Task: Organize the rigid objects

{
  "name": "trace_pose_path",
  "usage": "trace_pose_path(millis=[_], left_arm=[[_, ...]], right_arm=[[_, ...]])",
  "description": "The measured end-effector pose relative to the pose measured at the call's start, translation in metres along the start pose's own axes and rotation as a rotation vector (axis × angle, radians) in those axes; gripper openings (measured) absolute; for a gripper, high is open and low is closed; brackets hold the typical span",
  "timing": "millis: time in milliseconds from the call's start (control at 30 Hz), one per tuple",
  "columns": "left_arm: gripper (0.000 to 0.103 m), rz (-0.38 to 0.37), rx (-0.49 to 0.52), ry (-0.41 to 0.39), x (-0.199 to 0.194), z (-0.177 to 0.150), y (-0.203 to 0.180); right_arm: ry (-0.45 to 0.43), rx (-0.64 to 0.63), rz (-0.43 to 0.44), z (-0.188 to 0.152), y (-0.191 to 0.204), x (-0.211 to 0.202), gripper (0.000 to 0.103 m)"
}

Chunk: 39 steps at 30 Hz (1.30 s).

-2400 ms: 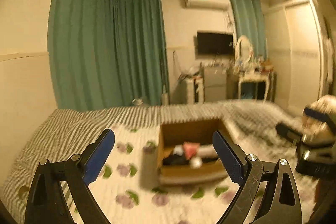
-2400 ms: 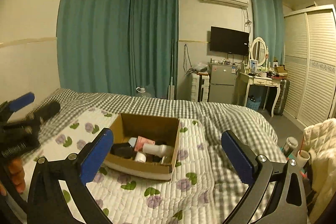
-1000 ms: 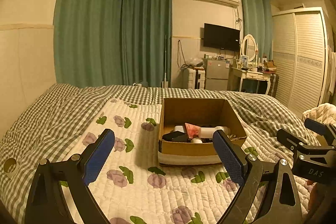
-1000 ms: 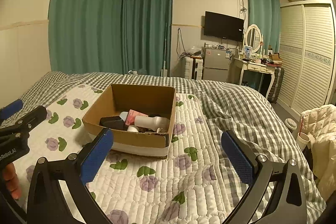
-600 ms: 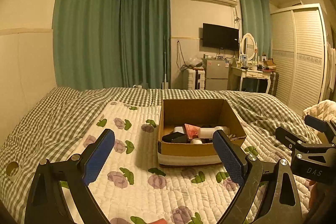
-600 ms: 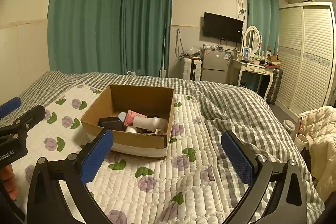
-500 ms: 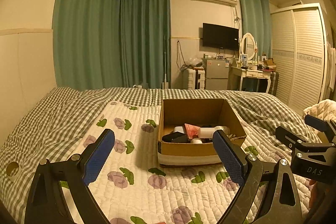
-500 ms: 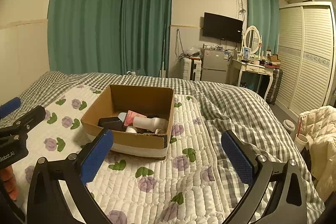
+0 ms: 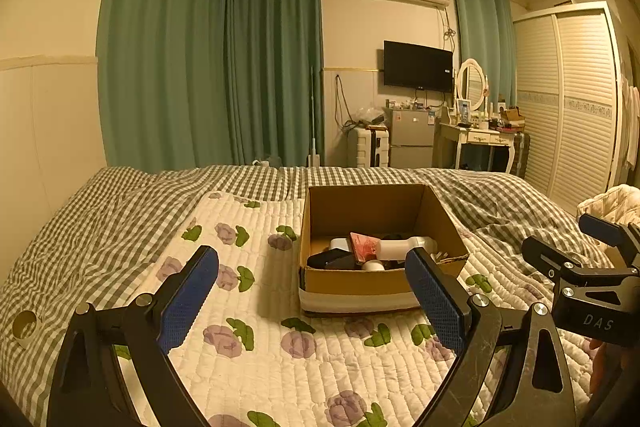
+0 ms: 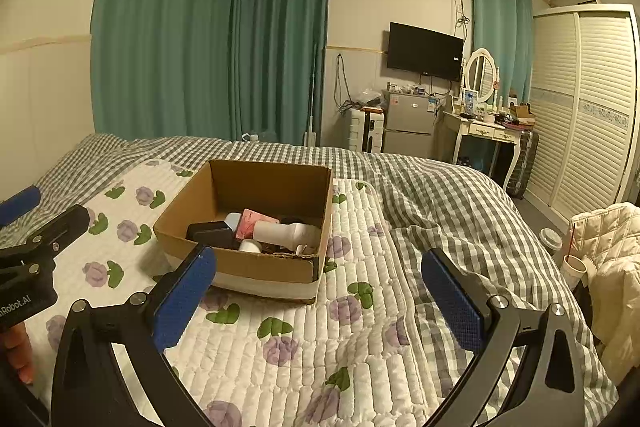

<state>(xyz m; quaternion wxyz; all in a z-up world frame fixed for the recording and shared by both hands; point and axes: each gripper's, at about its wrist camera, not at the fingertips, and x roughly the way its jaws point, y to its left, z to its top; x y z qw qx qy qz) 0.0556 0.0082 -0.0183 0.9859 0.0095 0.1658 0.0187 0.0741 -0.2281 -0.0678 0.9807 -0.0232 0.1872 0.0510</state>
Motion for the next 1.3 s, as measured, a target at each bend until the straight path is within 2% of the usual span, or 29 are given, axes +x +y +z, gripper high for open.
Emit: trace_pose_path(millis=[1300], left_arm=[[0.096,0.005,-0.013,0.008,0.0011,-0.0068,0.0061]], right_arm=[[0.013,-0.004,0.006,-0.0024,0.0027,0.0022,0.103]])
